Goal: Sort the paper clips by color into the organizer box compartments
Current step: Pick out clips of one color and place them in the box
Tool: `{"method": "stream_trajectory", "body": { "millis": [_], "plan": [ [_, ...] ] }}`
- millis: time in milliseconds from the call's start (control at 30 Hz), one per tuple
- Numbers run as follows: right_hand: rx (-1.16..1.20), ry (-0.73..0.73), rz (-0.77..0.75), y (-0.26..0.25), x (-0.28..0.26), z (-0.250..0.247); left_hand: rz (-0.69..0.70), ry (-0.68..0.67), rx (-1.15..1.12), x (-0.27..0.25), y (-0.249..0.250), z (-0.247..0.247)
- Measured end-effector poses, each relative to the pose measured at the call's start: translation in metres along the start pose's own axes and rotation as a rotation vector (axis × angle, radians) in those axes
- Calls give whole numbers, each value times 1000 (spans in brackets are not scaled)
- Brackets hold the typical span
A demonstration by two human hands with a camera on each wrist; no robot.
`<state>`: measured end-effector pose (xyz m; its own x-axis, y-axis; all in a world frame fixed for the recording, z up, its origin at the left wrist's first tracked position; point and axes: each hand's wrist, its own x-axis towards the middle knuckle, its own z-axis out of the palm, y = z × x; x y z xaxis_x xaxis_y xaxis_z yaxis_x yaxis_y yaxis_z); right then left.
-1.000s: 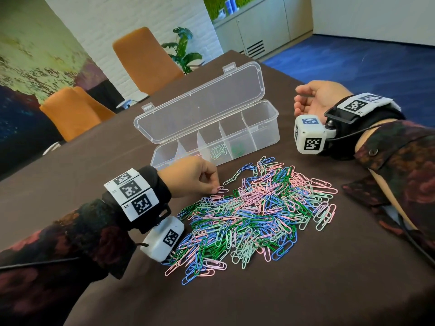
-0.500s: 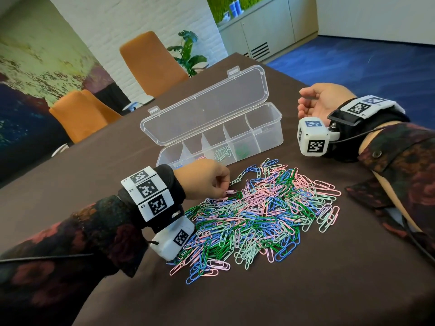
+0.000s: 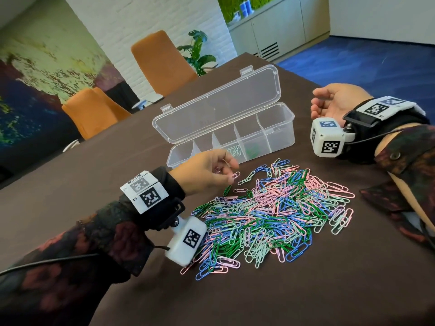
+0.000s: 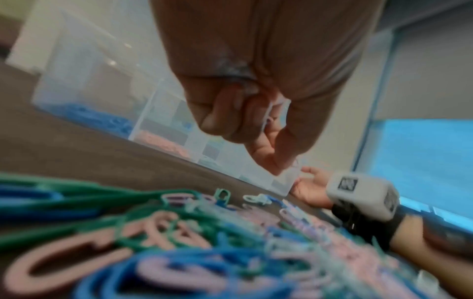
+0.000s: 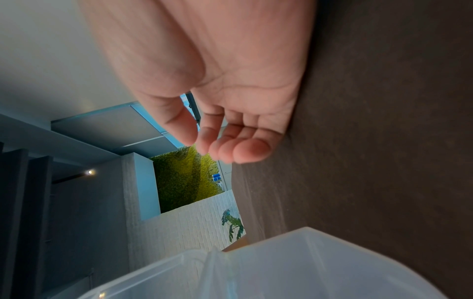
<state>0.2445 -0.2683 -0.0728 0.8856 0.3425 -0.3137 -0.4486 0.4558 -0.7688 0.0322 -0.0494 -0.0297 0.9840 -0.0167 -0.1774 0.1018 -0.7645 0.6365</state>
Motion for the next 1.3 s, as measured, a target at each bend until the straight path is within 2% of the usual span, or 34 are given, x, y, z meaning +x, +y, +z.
{"method": "stream_trajectory", "body": {
  "millis": [67, 167, 267, 333, 400, 500, 633, 700, 967, 1300],
  "plan": [
    [-11, -6, -1, 0, -1, 0, -87, -5, -304, -3, -4, -2],
    [-37, -13, -7, 0, 0, 0, -162, 38, -619, -5, -9, -2],
    [-60, -18, -25, 0, 1, 0, -190, -18, -785, -10, -9, 4],
    [-89, -11, -38, 0, 4, 0, -188, -63, -810, -12, -9, 7],
    [-109, -3, -30, 0, 9, -2, -182, -67, -683, -12, -9, 8],
    [-125, 4, -6, 0, 17, -5, -135, -76, -330, -13, -7, 4],
    [-150, 25, 6, -2, 25, -5, 25, -37, 275, -12, 2, -5],
    [-147, 19, 13, -2, 27, -7, 98, -31, 449, -11, 5, -7],
    [-118, -4, -7, -1, 23, -9, 166, -84, 580, 2, 3, -4],
    [-59, -13, -32, 2, 11, -4, 65, -162, 618, 23, 10, 9]
  ]
}}
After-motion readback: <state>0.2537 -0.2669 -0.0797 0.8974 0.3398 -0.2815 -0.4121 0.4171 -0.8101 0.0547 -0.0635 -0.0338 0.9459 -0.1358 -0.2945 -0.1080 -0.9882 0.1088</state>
